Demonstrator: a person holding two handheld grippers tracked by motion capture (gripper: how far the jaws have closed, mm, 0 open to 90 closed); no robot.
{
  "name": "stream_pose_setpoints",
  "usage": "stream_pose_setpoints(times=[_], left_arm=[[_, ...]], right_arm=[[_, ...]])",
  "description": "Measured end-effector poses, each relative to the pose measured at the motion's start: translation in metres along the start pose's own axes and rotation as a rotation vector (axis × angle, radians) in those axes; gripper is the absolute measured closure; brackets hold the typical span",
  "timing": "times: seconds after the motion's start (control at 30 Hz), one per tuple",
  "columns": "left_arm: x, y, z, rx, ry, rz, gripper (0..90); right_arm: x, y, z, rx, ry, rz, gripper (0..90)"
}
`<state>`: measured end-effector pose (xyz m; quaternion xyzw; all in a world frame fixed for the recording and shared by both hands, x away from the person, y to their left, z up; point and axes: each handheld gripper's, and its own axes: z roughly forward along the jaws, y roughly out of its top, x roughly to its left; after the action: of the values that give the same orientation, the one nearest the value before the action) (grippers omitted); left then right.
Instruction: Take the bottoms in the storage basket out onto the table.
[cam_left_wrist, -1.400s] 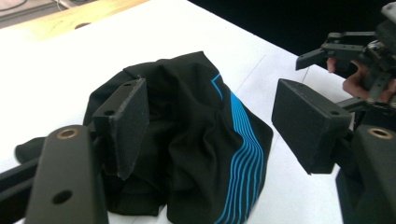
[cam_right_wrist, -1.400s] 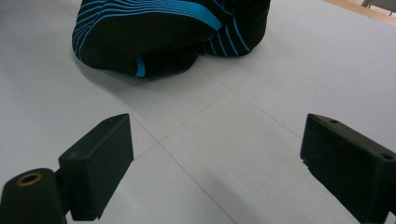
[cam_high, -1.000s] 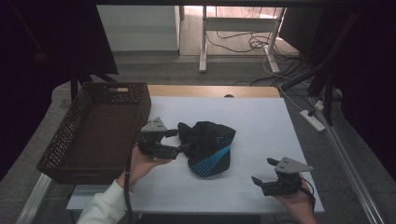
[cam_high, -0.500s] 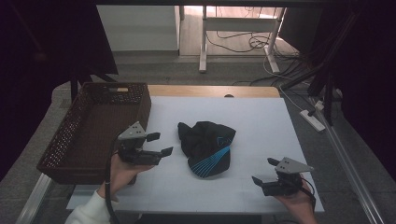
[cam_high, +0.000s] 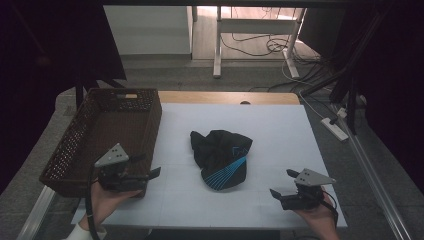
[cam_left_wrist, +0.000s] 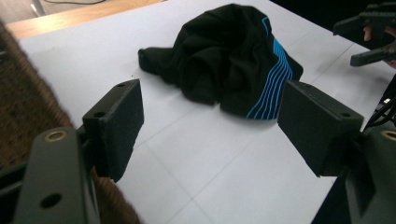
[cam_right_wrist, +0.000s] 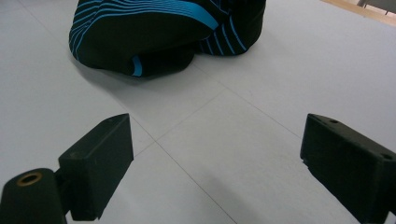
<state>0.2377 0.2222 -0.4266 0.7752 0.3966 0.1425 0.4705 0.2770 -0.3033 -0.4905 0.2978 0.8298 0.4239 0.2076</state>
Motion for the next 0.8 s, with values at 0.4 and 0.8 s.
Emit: stream_pose_setpoints(times=[0.4,0.8], left_arm=[[0.011,-0.024,-0.024,-0.013,0.048,-0.043,22.9],[0.012,-0.027,-0.025,-0.016,0.042,-0.053,22.6]], right_arm=[[0.0,-0.001,0.001,0.007,-0.004,0.0,9.5],[0.0,-0.001,0.0,0.002,-0.007,-0.004,9.5]])
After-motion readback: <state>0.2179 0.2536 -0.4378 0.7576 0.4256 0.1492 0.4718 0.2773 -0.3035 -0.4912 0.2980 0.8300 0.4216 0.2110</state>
